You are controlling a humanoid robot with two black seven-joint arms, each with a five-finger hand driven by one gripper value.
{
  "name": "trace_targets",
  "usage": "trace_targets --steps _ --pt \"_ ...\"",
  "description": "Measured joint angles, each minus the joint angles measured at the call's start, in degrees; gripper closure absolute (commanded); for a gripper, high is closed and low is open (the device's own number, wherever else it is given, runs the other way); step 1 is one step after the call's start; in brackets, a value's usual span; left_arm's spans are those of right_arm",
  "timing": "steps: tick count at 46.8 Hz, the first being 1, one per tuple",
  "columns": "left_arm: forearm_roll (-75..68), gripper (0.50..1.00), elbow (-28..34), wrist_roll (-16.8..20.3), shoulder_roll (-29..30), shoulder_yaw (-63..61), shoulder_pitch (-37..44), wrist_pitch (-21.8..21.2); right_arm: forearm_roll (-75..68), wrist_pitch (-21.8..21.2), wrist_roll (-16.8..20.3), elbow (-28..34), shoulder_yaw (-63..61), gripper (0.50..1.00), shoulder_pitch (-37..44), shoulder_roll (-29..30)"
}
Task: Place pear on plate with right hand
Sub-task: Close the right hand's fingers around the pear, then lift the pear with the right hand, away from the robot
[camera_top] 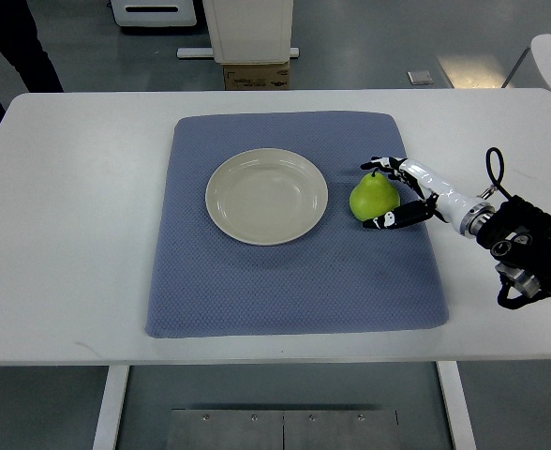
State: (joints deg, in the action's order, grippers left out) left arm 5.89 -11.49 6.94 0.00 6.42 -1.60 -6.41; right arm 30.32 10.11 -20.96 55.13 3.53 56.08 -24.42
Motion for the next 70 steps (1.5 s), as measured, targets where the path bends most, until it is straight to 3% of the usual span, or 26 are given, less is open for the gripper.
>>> trace_targets --steps 9,25,39,70 --pt "0.0 0.500 0.0 0.0 0.0 0.0 0.0 0.0 0.1 0.1 0.6 0.0 0.4 0.659 0.5 0.2" --pt "0.0 0.500 0.0 0.0 0.0 0.0 0.0 0.0 0.1 2.8 0.3 -0.5 5.2 0.724 2.5 1.2" --pt "0.0 0.500 0.0 0.0 0.0 0.0 0.0 0.0 0.1 3.5 0.2 -0.7 5.7 1.000 2.6 1.7" --pt "0.0 0.500 0.0 0.0 0.0 0.0 0.0 0.0 -0.6 5.5 0.1 -0.9 5.2 1.000 4.6 1.7"
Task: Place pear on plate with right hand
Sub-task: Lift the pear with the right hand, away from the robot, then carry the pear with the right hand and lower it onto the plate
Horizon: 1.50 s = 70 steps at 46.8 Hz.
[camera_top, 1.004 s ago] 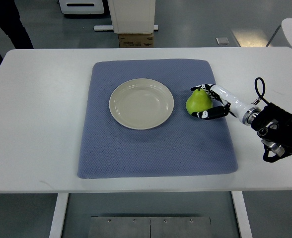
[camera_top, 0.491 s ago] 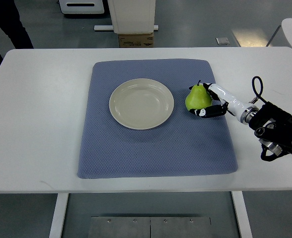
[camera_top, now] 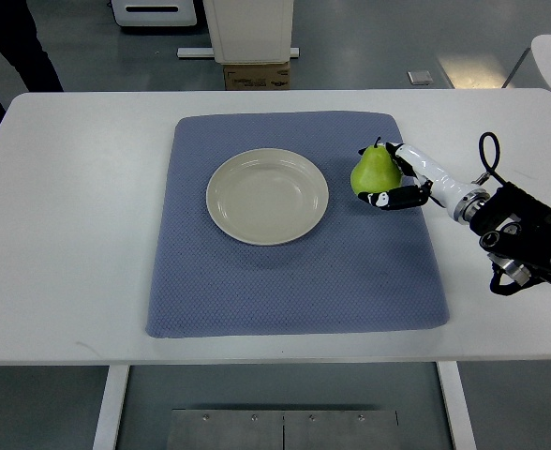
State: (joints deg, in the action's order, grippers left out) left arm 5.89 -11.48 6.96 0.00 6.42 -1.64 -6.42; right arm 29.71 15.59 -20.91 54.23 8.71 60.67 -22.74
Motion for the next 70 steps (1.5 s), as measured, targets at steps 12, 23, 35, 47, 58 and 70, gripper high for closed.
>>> trace_targets --steps 12,23,35,47,58,70 --pt "0.0 0.500 0.0 0.0 0.0 0.0 0.0 0.0 -0.5 0.1 0.0 -0.1 -1.2 1.000 1.5 -0.3" --pt "0.0 0.500 0.0 0.0 0.0 0.0 0.0 0.0 -1.2 -0.1 0.1 1.2 -3.7 1.000 5.2 -3.0" --pt "0.0 0.500 0.0 0.0 0.0 0.0 0.0 0.0 -2.1 -1.2 0.5 2.5 -3.7 1.000 11.8 -3.3" --pt "0.0 0.500 0.0 0.0 0.0 0.0 0.0 0.0 -3.8 -1.9 0.7 2.7 -3.4 1.000 15.8 -2.2" --pt "0.0 0.500 0.0 0.0 0.0 0.0 0.0 0.0 -3.9 -1.9 0.7 2.9 -3.3 1.000 16.3 1.4" --pt "0.0 0.500 0.0 0.0 0.0 0.0 0.1 0.0 -5.2 -1.9 0.6 2.2 -3.0 1.000 16.3 8.5"
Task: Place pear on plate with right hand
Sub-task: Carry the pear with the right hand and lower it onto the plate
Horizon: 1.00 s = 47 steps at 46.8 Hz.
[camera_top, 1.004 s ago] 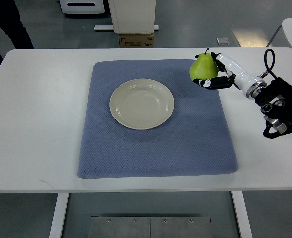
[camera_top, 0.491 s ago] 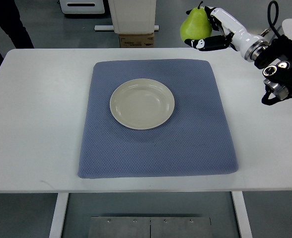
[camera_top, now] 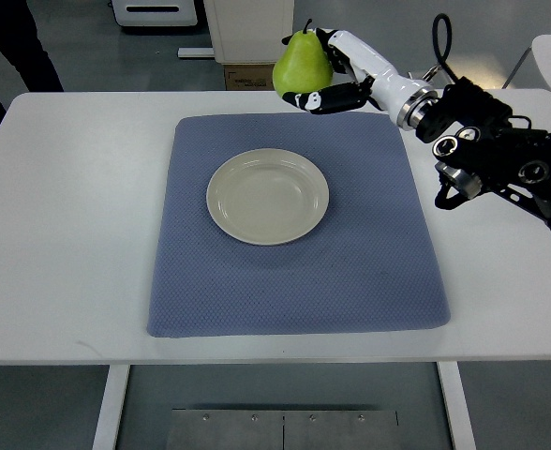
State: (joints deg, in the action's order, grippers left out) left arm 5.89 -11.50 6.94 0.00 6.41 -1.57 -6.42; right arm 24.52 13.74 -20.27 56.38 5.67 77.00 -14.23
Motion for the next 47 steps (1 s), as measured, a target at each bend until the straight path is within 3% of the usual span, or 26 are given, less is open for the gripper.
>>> trace_targets --steps 13,30,47 --pt "0.0 0.500 0.0 0.0 0.0 0.0 -0.1 0.0 -0.3 0.1 -0.3 -1.3 1.7 1.000 0.0 7.4" --pt "0.0 0.500 0.0 0.0 0.0 0.0 0.0 0.0 -0.2 0.4 -0.7 -3.5 4.0 1.000 -0.2 12.2" --pt "0.0 0.500 0.0 0.0 0.0 0.0 0.0 0.0 0.1 0.9 -1.3 -12.4 9.2 1.000 -5.1 14.2"
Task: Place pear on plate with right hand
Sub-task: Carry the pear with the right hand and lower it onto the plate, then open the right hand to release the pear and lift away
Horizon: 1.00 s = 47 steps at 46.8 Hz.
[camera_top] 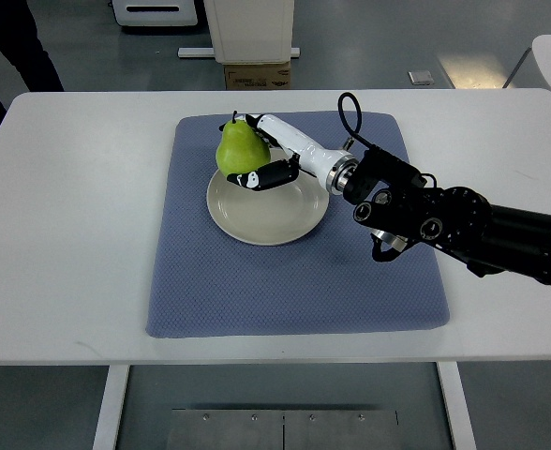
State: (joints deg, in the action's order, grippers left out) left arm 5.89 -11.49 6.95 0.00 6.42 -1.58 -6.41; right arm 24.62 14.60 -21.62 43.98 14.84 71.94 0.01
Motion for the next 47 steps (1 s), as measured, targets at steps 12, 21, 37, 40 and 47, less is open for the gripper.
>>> trace_targets --steps 12,21,37,40,47 --pt "0.0 0.500 0.0 0.0 0.0 0.0 0.0 0.0 0.4 0.1 -0.2 -4.2 2.9 1.000 -2.4 0.0" --pt "0.0 0.500 0.0 0.0 0.0 0.0 0.0 0.0 0.6 0.2 -0.3 -4.3 3.5 1.000 -3.1 0.0" --pt "0.0 0.500 0.0 0.0 0.0 0.0 0.0 0.0 0.5 3.4 -1.9 -3.8 3.5 0.528 -3.2 0.0" --pt "0.0 0.500 0.0 0.0 0.0 0.0 0.0 0.0 0.5 3.4 -1.9 -3.7 3.7 0.525 -3.2 0.0" --pt "0.0 0.500 0.0 0.0 0.0 0.0 0.0 0.0 0.5 3.4 -1.9 -3.6 3.7 0.525 -3.2 0.0"
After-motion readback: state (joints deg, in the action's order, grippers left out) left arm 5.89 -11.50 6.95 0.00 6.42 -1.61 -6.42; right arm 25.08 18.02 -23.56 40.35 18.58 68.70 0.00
